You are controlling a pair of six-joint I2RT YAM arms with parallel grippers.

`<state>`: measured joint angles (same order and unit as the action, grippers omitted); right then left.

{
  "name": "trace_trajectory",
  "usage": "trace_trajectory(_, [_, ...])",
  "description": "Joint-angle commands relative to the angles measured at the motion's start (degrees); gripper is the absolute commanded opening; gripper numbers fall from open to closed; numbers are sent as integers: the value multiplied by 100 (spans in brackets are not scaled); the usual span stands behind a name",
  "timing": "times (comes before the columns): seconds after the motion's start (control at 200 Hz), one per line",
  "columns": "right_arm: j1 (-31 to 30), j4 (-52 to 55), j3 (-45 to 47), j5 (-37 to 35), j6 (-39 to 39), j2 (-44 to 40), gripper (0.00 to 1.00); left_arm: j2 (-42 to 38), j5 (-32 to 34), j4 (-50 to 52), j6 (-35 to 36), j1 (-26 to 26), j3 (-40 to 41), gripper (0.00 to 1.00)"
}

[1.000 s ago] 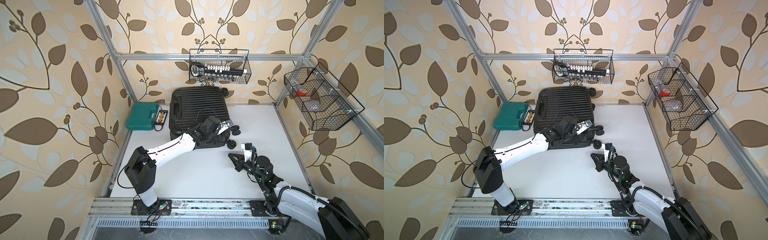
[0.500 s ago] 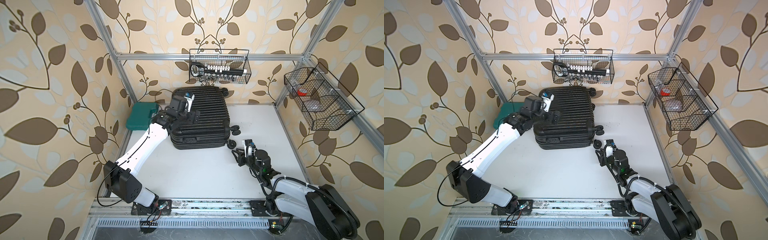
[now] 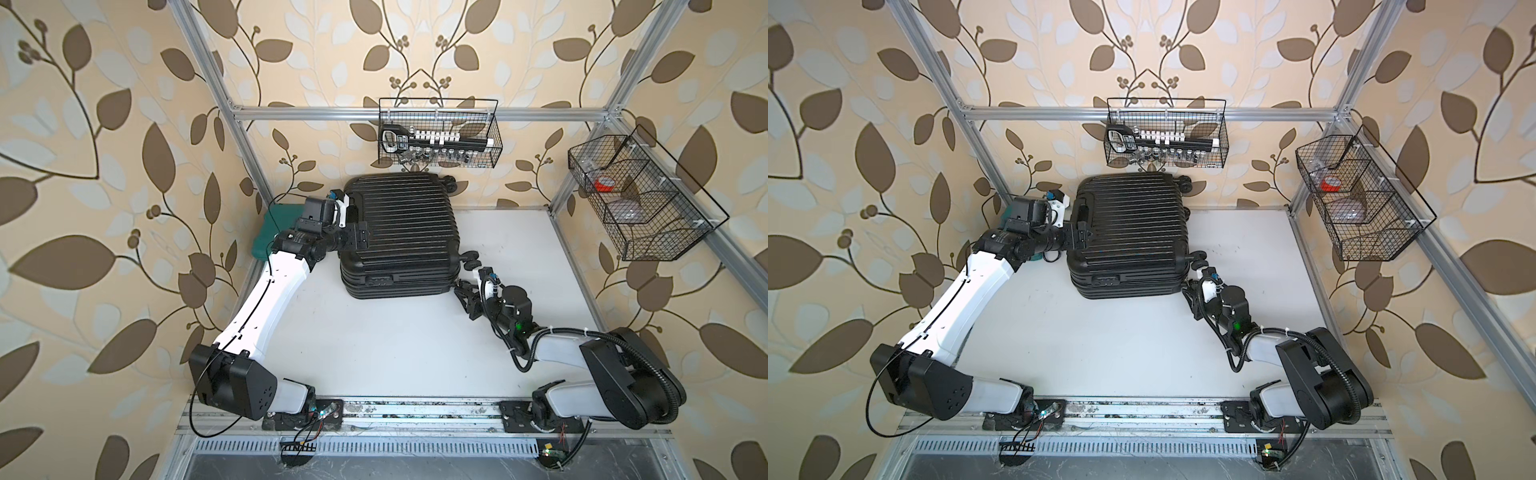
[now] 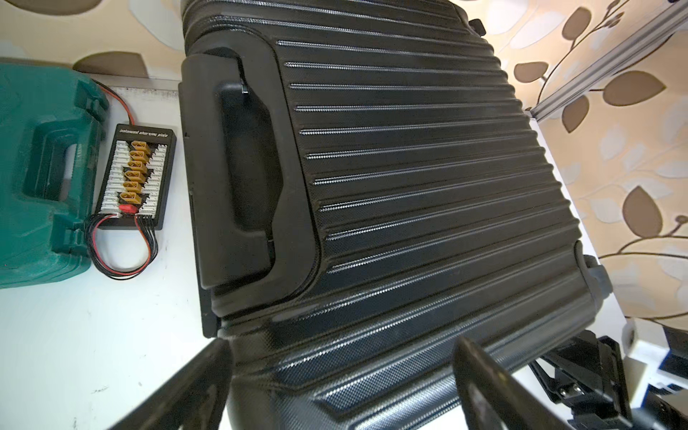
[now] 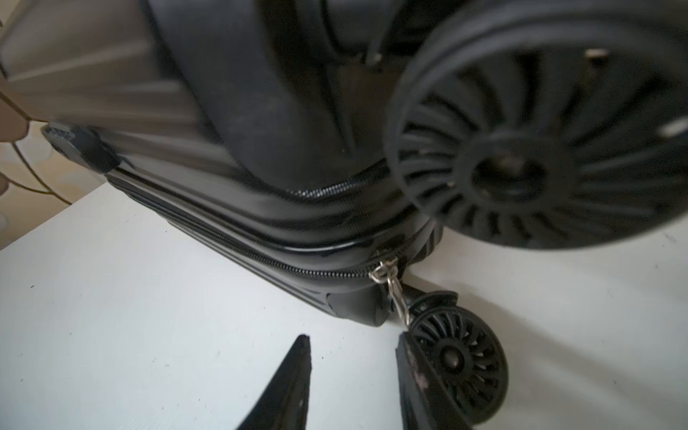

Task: Close the suitcase zippers
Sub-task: Zip the zipper on the suitcase, then adjust the suitcase at the center of the board.

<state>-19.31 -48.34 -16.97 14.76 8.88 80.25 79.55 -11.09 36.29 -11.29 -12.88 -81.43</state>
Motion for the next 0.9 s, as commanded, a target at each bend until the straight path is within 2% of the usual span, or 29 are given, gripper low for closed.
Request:
trace_trajectory(0.0, [8,-286,-198,-40,-27,202,38,-268,-302,53,-109,71,13,94])
trace_trajectory(0.175, [10,-426,-295,-176,82,497,34,-243,-358,106,-93,115,-5,94])
trace_trajectory(0.4, [12,-491,-476,-345,105,795,24,-242,-380,184,-35,137,-22,94])
trace_trajectory(0.695, [14,-541,-662,-446,74,1163,22,-234,-368,258,31,168,-49,94])
trace_trajectory(0.785, [14,-565,-670,-595,132,1227,19,-229,-381,277,44,181,-48,94])
trace_trajectory(0.895, [15,-613,-693,-459,75,1328,15,-230,-377,299,51,190,-53,94])
